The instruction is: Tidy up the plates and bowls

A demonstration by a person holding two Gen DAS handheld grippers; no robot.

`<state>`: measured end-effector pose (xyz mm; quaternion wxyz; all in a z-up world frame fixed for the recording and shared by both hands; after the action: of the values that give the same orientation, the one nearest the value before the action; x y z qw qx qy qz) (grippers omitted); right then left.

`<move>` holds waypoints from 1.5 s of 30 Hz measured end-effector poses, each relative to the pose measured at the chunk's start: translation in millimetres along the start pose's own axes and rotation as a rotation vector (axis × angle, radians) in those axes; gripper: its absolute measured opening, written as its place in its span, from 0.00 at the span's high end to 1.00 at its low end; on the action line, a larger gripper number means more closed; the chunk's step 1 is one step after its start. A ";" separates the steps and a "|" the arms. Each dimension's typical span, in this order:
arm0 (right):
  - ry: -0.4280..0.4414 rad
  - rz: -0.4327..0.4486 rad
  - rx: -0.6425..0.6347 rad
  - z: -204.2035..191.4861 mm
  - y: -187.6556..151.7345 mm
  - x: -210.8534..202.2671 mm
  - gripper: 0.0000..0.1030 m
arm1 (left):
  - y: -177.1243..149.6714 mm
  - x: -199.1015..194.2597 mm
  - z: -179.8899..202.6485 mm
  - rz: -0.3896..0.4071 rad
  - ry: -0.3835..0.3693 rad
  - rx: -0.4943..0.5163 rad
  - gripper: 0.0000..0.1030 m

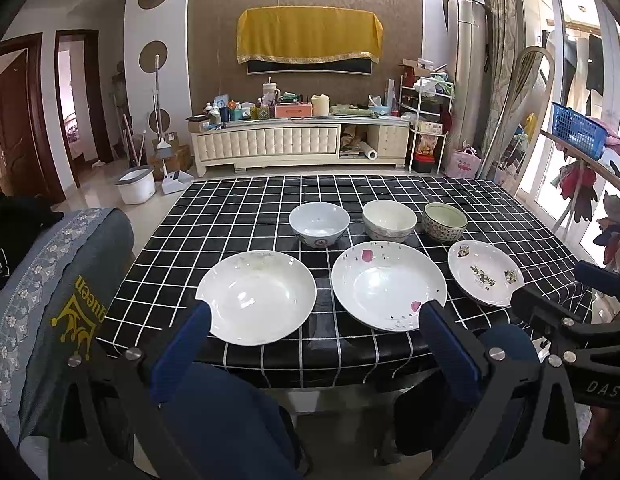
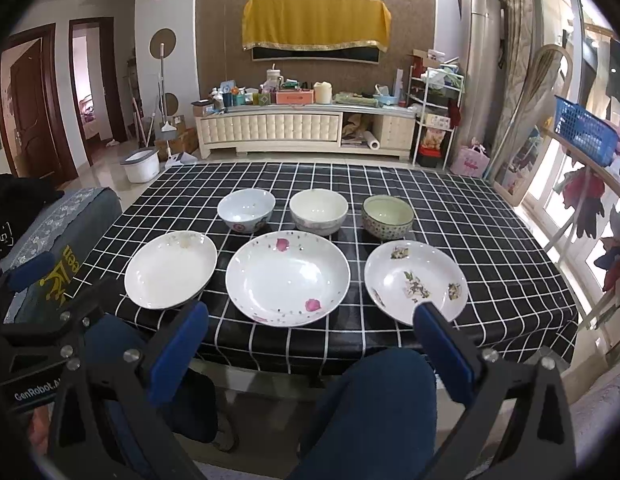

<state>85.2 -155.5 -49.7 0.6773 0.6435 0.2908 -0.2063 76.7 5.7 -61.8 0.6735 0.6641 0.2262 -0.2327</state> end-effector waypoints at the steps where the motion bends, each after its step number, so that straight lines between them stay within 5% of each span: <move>1: 0.002 -0.002 0.001 -0.2 -0.5 0.3 0.00 | -0.6 0.2 -0.3 -0.002 -0.002 -0.002 0.00; 45: 0.005 -0.048 0.001 -3.8 -7.6 3.1 0.00 | -6.8 0.3 -4.3 -0.019 -0.003 -0.008 0.00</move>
<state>82.1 -152.2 -57.4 0.6710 0.6374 0.3077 -0.2210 72.7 9.9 -67.4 0.6742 0.6589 0.2323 -0.2394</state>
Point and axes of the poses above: each gripper's, at about its wrist camera, not at the fingertips, and x roughly the way its jaws point, z to its right, y to its top, the point moved 9 cm from there along x, roughly the way its jaws point, and after that the axes turned 2 degrees about -z, right-handed, at the moved point
